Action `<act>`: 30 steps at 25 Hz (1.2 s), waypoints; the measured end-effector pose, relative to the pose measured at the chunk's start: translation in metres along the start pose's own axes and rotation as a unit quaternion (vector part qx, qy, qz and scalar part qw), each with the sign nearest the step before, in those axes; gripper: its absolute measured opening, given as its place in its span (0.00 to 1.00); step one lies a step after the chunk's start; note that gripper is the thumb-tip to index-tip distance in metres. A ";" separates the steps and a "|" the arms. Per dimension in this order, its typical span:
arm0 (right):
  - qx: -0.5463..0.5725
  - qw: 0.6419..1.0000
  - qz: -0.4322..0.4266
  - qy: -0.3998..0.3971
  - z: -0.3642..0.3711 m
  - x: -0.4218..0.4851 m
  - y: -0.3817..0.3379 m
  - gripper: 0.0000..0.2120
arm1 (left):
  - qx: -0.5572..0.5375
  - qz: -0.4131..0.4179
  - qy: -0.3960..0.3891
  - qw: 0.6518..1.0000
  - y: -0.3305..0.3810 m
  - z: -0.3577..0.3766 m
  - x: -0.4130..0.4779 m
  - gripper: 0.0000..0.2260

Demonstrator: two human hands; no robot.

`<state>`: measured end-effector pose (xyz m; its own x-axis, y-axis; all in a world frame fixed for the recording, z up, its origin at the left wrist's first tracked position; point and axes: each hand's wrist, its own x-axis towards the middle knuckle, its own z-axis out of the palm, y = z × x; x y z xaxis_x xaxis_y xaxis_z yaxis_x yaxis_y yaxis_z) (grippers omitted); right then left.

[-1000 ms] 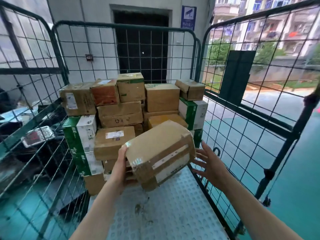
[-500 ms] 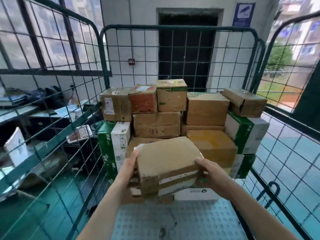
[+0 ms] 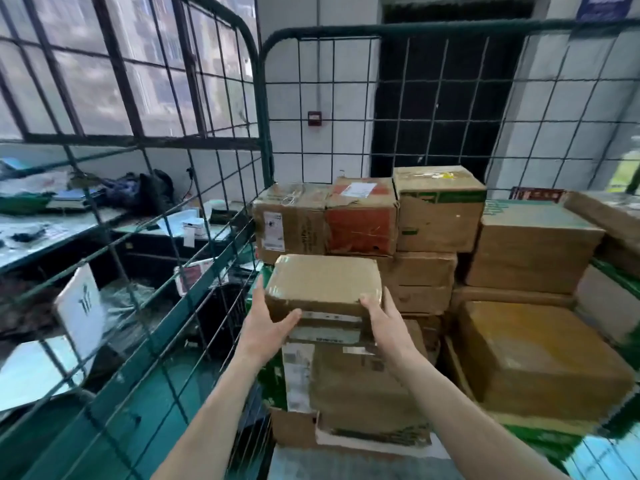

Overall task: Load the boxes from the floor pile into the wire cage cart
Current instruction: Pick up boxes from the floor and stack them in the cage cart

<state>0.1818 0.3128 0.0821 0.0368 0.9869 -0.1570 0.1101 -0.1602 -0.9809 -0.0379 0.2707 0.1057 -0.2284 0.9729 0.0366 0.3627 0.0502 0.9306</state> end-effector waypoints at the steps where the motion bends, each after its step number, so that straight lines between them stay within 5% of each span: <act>1: -0.022 1.000 -0.003 -0.021 0.013 0.017 -0.002 0.45 | 0.011 0.009 0.013 1.000 -0.004 -0.005 0.015 0.42; 11: -0.109 0.986 -0.067 -0.110 0.066 0.088 -0.029 0.31 | 0.116 0.027 0.134 0.984 -0.031 -0.015 0.100 0.32; 17: -0.148 0.983 -0.042 -0.100 0.078 0.104 -0.020 0.38 | 0.170 0.030 0.147 0.974 -0.048 -0.006 0.119 0.30; 30: -0.272 0.944 -0.138 -0.126 0.088 0.138 -0.025 0.31 | 0.272 0.059 0.174 0.945 -0.064 0.010 0.145 0.28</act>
<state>0.0965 0.4547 0.0744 -0.2975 0.9547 0.0075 0.5768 0.1860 -0.7954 -0.0855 0.4107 0.0481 -0.4054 0.8511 0.3337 0.7937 0.1465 0.5905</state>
